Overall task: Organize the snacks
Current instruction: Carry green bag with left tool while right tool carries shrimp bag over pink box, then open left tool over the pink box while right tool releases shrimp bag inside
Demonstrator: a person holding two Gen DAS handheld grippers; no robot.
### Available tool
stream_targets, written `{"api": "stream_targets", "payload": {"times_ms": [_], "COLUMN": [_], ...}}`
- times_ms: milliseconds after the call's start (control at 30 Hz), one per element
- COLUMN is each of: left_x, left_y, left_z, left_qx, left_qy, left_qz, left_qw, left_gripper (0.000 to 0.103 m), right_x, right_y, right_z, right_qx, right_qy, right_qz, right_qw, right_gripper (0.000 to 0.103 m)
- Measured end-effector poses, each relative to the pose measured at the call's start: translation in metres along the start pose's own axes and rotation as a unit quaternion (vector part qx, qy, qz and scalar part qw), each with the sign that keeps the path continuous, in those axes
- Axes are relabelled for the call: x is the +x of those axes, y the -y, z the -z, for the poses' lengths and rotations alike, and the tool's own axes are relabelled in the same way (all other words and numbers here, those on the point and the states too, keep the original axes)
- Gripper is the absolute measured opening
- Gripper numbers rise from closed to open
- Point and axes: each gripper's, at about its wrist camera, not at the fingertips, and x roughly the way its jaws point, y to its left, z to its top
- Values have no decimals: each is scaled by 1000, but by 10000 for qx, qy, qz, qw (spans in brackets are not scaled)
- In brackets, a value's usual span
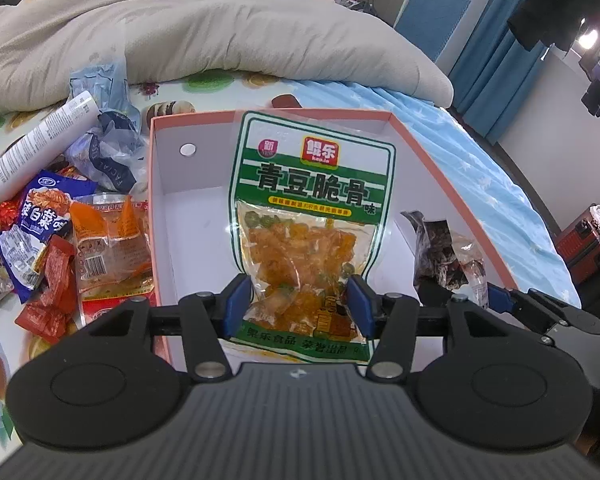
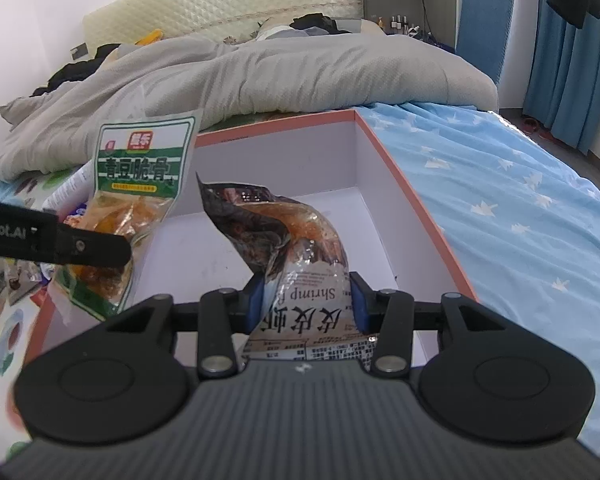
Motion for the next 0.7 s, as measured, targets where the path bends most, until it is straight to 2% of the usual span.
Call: {"api": "stream_targets", "payload": {"times_ms": [233, 300, 367, 400, 467, 700], "left_x": [10, 12, 12, 11, 7, -32], "left_y": [-3, -4, -5, -5, -6, -2], "left_z": [1, 0, -1, -1, -2, -7], "left_qx": [-54, -88, -104, -110, -140, 20], "left_qy": [-114, -145, -120, -115, -89, 324], "left_qz": [-32, -44, -64, -69, -66, -28], "left_qw": [9999, 9998, 9999, 9998, 9998, 9995], "left_gripper": [60, 68, 70, 73, 74, 74], "right_x": [9, 10, 11, 11, 8, -21], "right_y": [-2, 0, 2, 3, 3, -5], "right_z": [3, 1, -1, 0, -1, -4], "right_qx": [-15, 15, 91, 118, 138, 118], "right_qy": [-122, -134, -147, -147, -128, 178], "right_qz": [1, 6, 31, 23, 30, -111], "right_qw": [9999, 9999, 9998, 9998, 9998, 9997], "right_gripper": [47, 47, 49, 51, 69, 69]}}
